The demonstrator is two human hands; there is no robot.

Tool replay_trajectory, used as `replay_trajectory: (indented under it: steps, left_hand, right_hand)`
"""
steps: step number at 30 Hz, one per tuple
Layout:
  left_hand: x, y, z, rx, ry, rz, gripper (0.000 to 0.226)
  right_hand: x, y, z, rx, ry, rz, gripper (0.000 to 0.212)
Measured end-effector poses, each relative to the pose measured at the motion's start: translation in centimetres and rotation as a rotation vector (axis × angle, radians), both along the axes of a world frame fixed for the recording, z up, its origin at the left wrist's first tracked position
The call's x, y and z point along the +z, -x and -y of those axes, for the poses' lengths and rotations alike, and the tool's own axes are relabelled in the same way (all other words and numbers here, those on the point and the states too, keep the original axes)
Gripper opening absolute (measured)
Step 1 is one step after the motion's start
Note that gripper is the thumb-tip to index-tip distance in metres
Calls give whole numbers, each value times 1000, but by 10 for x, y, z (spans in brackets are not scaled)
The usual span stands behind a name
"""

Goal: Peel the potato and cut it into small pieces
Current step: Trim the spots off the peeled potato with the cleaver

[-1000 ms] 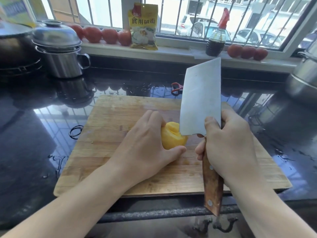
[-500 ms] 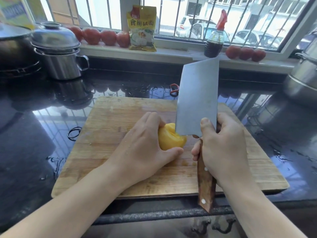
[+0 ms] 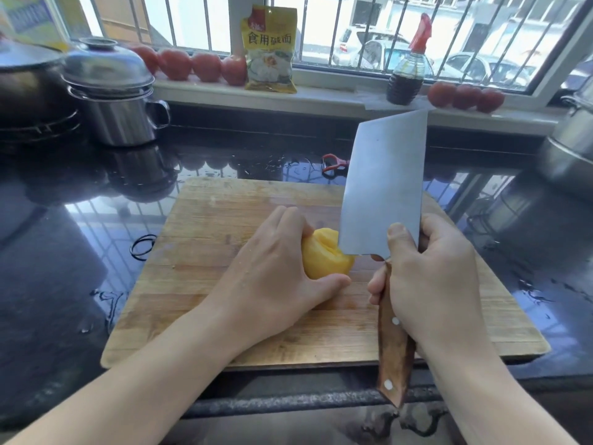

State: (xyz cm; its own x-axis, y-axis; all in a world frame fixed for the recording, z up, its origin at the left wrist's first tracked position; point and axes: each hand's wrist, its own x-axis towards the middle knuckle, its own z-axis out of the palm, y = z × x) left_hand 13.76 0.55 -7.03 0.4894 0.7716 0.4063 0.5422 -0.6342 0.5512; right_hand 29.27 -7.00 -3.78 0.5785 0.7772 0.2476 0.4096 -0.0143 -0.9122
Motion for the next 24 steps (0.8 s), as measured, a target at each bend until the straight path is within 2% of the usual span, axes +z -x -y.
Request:
replay_trajectory:
  steps: [10,24]
  left_hand:
    - [0,0,1,10,-10,-3,54]
    - [-3,2,-2,-35,54,25,51]
  right_hand:
    - [-3,3,-15,-33,-12,11,19]
    - [-8,-4,-12,27,-27,4,19]
